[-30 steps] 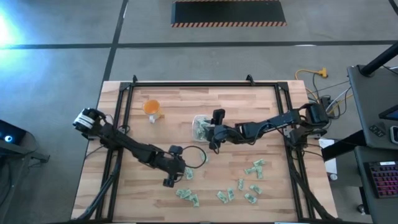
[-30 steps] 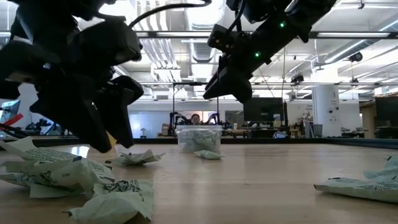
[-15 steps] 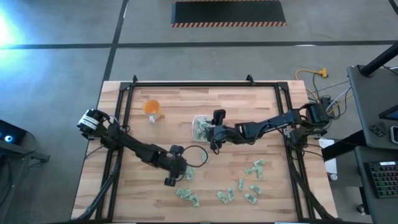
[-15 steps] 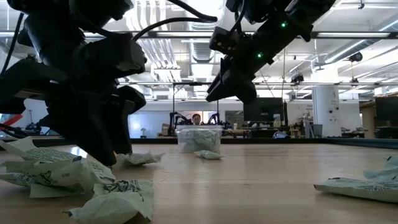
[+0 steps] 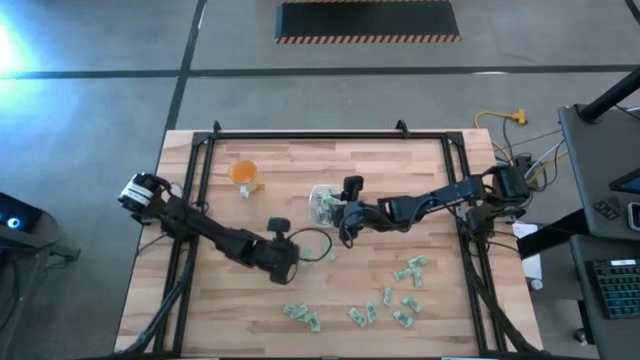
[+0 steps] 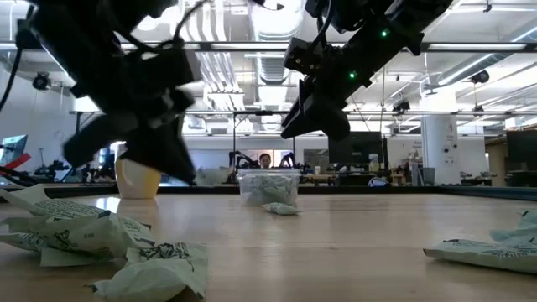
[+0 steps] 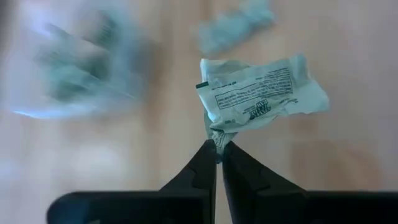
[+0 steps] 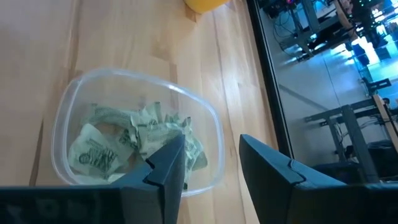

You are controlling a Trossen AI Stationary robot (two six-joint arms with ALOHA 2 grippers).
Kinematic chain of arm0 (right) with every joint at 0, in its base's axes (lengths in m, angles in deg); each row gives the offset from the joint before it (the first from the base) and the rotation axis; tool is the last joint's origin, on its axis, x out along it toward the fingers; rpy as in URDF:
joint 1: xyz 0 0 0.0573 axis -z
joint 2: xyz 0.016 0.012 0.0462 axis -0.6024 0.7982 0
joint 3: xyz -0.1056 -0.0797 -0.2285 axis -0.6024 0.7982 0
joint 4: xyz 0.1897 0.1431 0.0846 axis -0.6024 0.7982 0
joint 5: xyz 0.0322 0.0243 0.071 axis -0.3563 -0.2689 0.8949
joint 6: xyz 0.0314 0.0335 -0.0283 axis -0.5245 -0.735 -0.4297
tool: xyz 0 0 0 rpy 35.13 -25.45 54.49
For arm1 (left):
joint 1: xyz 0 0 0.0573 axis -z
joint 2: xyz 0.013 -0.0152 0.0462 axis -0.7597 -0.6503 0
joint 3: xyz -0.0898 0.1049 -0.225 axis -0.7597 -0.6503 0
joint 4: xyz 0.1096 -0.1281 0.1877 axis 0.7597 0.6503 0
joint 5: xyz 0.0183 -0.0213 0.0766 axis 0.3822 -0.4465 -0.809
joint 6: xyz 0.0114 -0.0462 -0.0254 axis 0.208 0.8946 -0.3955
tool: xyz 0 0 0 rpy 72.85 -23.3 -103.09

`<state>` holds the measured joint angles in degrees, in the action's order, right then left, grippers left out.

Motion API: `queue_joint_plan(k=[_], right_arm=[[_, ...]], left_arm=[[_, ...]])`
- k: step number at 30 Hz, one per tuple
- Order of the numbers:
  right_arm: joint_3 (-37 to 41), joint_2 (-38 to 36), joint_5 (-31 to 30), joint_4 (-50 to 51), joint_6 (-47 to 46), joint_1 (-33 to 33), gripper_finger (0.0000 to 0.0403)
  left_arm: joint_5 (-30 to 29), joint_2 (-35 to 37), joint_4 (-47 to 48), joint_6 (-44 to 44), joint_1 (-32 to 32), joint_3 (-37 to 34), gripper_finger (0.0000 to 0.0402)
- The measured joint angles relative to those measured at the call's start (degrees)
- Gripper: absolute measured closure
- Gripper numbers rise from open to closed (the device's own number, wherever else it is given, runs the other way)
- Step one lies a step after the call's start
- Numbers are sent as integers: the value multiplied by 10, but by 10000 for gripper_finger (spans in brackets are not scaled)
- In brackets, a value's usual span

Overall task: Pick and place Stevia / Truvia into bins
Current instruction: Put the stevia packet into the bin

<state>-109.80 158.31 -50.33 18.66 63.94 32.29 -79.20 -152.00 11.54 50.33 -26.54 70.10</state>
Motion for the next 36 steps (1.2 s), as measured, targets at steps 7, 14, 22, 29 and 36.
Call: queue_joint_plan(k=[7,14,22,29,36], right_arm=[[0,-7,-1,22,-1,0,269],[0,-9,-1,34,-14,0,273],[0,-13,-1,35,-16,0,274],[0,-33,-1,50,-46,0,280],[0,-70,-1,139,-94,0,278]], left_arm=[[-8,-20,-49,-171,39,-1,400],[-115,-1,9,-35,22,1,401],[-152,3,-66,-85,7,2,401],[-153,2,-120,-139,-64,1,401],[-43,1,-161,-156,-144,8,401]])
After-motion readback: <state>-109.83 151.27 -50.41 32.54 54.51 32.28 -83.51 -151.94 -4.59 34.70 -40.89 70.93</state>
